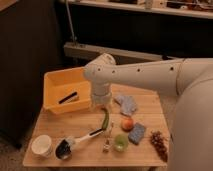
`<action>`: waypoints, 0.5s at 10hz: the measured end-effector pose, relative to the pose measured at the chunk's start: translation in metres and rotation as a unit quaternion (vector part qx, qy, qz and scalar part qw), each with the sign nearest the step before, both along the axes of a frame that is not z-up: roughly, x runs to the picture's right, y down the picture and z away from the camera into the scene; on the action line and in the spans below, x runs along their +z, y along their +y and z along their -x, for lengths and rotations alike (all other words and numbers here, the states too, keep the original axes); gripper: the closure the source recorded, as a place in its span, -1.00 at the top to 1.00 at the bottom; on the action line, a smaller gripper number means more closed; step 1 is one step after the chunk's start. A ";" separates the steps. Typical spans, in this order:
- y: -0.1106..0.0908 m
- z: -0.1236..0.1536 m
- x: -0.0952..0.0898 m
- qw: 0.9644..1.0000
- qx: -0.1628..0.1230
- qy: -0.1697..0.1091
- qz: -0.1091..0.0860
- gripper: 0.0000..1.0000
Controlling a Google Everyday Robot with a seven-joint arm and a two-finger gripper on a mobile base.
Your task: Place grapes in tray
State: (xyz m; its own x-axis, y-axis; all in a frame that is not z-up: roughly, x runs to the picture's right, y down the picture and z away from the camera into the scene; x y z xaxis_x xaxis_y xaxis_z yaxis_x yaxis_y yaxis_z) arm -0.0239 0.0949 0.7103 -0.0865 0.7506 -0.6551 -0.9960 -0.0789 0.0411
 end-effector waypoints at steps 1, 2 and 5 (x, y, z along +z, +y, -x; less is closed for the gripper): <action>0.000 0.000 0.000 1.000 0.000 0.000 0.000 0.30; 0.000 0.000 0.000 1.000 0.000 0.000 0.000 0.30; -0.002 -0.025 -0.007 0.998 -0.015 -0.062 -0.006 0.30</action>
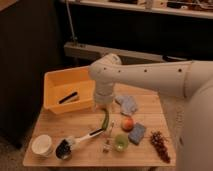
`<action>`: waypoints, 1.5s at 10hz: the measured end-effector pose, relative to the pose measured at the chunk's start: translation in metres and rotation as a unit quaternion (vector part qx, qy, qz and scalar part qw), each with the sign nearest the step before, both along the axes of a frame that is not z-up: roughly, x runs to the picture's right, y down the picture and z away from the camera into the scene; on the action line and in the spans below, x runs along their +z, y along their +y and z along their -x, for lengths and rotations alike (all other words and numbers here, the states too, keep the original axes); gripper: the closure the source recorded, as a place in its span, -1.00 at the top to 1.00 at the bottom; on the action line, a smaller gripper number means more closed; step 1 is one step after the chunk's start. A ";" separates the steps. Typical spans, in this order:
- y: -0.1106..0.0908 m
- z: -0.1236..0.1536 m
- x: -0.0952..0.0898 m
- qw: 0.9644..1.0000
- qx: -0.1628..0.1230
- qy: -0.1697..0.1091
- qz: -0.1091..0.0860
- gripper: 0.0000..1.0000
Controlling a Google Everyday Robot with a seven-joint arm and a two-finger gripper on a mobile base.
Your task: Place grapes in tray
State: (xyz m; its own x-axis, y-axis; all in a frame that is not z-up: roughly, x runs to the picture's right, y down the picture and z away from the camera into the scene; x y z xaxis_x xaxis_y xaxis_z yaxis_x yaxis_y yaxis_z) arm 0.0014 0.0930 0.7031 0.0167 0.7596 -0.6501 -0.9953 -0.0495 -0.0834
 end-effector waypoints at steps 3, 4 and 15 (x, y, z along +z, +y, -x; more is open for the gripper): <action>-0.001 -0.048 -0.023 0.997 -0.015 -0.066 -0.030 0.30; -0.001 -0.057 -0.029 0.996 -0.020 -0.074 -0.035 0.30; 0.048 -0.223 -0.067 0.991 0.051 0.117 -0.043 0.30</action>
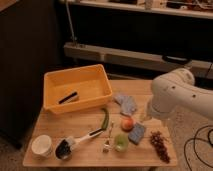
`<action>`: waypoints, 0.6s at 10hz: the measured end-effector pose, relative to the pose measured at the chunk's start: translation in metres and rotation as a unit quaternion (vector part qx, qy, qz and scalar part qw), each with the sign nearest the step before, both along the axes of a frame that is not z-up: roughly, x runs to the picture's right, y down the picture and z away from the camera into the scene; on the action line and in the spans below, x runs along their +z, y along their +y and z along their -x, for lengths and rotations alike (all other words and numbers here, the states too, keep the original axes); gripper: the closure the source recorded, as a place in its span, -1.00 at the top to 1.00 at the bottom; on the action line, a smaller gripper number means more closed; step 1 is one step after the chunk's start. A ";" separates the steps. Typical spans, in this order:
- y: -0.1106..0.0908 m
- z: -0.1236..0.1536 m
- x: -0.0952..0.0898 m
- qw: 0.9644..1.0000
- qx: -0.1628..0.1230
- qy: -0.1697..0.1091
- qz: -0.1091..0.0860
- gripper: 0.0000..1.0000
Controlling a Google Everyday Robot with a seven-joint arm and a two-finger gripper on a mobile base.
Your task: Place grapes in tray
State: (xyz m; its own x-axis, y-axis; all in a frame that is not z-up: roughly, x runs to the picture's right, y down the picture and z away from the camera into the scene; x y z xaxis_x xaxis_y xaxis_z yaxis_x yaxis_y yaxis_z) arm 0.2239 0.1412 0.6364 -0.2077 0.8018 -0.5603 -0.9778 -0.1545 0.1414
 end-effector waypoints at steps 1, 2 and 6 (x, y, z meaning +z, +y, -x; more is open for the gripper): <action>0.003 -0.015 -0.006 1.000 0.003 0.009 -0.006 0.30; 0.006 -0.026 -0.010 1.000 0.005 0.012 -0.008 0.30; 0.011 -0.036 -0.010 1.000 0.010 0.018 -0.006 0.30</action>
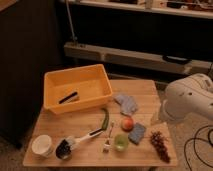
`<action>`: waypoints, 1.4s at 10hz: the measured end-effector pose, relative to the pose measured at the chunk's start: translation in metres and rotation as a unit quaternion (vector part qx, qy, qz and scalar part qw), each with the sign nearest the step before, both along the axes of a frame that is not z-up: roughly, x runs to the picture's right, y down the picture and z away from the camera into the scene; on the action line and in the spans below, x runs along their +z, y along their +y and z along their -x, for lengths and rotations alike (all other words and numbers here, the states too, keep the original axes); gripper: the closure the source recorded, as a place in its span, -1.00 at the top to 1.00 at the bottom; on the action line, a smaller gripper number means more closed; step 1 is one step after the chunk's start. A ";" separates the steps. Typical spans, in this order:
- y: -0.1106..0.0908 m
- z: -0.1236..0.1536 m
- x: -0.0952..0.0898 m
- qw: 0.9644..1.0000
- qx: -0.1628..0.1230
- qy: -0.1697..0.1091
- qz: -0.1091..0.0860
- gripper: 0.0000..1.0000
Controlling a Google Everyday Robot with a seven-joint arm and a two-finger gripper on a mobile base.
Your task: Place grapes in tray
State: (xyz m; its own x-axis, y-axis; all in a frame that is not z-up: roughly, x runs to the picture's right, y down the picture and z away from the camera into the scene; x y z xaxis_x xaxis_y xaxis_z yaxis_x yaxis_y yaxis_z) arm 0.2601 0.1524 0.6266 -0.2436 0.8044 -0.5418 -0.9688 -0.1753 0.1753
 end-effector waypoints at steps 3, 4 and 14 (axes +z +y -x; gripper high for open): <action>0.001 0.001 0.002 1.000 -0.001 -0.001 0.001 0.30; 0.002 -0.005 0.005 1.000 -0.007 0.006 0.003 0.30; 0.063 -0.088 0.045 0.992 0.019 -0.124 -0.018 0.30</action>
